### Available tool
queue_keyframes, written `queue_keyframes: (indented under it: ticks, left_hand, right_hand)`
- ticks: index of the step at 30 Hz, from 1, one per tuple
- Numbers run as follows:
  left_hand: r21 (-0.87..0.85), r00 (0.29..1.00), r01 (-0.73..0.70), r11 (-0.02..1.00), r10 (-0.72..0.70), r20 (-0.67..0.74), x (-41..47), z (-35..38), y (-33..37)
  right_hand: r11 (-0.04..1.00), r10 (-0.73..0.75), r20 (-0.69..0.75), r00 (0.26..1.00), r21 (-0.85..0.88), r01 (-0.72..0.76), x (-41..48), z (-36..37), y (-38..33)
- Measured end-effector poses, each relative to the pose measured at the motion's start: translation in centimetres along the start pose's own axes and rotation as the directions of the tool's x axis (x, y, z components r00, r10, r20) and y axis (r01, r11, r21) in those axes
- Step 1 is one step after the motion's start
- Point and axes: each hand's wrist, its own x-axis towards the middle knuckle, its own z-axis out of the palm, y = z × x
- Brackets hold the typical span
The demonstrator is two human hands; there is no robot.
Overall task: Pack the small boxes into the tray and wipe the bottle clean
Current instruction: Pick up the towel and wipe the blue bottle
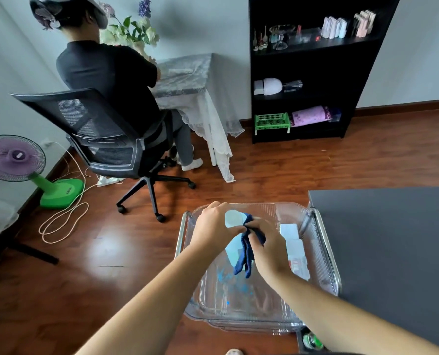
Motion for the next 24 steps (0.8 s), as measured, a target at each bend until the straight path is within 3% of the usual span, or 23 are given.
queue_keyframes:
  ticks: [4, 10, 14, 18, 20, 22, 24]
  left_hand:
    - [0.015, 0.992, -0.068, 0.998, 0.066, 0.107, 0.6, -1.0, 0.0]
    - [-0.068, 0.966, -0.131, 0.989, 0.143, 0.216, 1.3, -2.3, -1.1]
    - [-0.106, 0.982, -0.089, 0.990, 0.105, 0.157, 0.4, -2.0, -1.3]
    - [-0.027, 0.999, 0.014, 1.000, -0.015, -0.050, -1.6, -0.4, -0.7]
    - [-0.017, 0.996, 0.035, 0.999, -0.036, -0.083, -1.8, 0.1, -0.3]
    - [-0.049, 0.998, 0.011, 0.999, -0.014, -0.057, -1.5, 0.1, -0.1]
    - [-0.049, 0.999, -0.020, 0.999, 0.018, -0.030, -1.2, -0.1, -0.1]
  right_hand:
    - [0.999, 0.025, 0.060, 0.998, -0.040, -0.023, 1.9, -0.8, -0.9]
    - [0.967, 0.068, 0.393, 0.917, -0.253, 0.037, 6.6, -1.9, -3.3]
    - [0.974, 0.075, 0.330, 0.941, -0.229, 0.003, 5.5, -1.7, -2.5]
    - [1.000, 0.018, 0.292, 0.956, 0.005, -0.020, 2.9, -1.2, -1.3]
    - [0.995, 0.022, 0.267, 0.963, 0.086, -0.046, 1.9, -0.9, -1.0]
    - [0.985, 0.105, 0.209, 0.972, 0.110, -0.130, 1.3, -0.8, -0.5]
    - [0.934, 0.306, 0.238, 0.922, 0.113, -0.339, 0.9, -0.6, -0.5]
